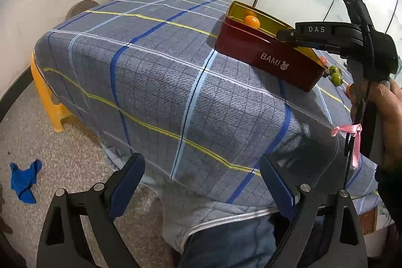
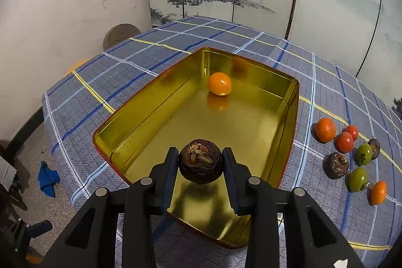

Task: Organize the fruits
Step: 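Carry the brown fruit over the tin and open the right tool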

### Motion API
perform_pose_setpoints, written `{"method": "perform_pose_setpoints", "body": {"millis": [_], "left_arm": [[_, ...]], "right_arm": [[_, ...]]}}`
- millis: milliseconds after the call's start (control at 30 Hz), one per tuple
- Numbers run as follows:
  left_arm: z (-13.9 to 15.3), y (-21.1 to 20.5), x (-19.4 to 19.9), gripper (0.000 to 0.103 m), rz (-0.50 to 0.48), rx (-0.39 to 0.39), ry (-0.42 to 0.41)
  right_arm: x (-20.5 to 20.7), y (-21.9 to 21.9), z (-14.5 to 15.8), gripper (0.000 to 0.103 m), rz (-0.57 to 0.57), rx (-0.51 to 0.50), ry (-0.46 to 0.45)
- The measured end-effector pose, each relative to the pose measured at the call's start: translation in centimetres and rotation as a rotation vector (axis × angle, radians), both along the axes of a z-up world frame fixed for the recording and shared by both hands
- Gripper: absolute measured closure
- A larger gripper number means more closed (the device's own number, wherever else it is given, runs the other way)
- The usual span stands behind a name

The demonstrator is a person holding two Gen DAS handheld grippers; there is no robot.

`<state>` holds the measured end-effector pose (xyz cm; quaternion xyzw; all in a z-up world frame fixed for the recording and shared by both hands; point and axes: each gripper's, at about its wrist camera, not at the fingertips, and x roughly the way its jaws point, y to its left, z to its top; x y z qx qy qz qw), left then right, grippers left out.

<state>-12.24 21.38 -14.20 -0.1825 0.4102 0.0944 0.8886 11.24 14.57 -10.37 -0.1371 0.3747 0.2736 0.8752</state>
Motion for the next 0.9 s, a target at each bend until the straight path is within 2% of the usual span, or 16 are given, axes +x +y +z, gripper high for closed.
{"method": "perform_pose_setpoints", "body": {"millis": [300,900], "left_arm": [[-0.2,-0.2,0.0,0.01,-0.004,0.001,0.012],[-0.5,-0.5,0.2,0.011,-0.013,0.009,0.025]], "right_arm": [[0.1,0.6,-1.1,0.07,0.0,-0.023,0.017],[0.7,-0.7,-1.6,0.07,-0.037,0.026,0.03]]}}
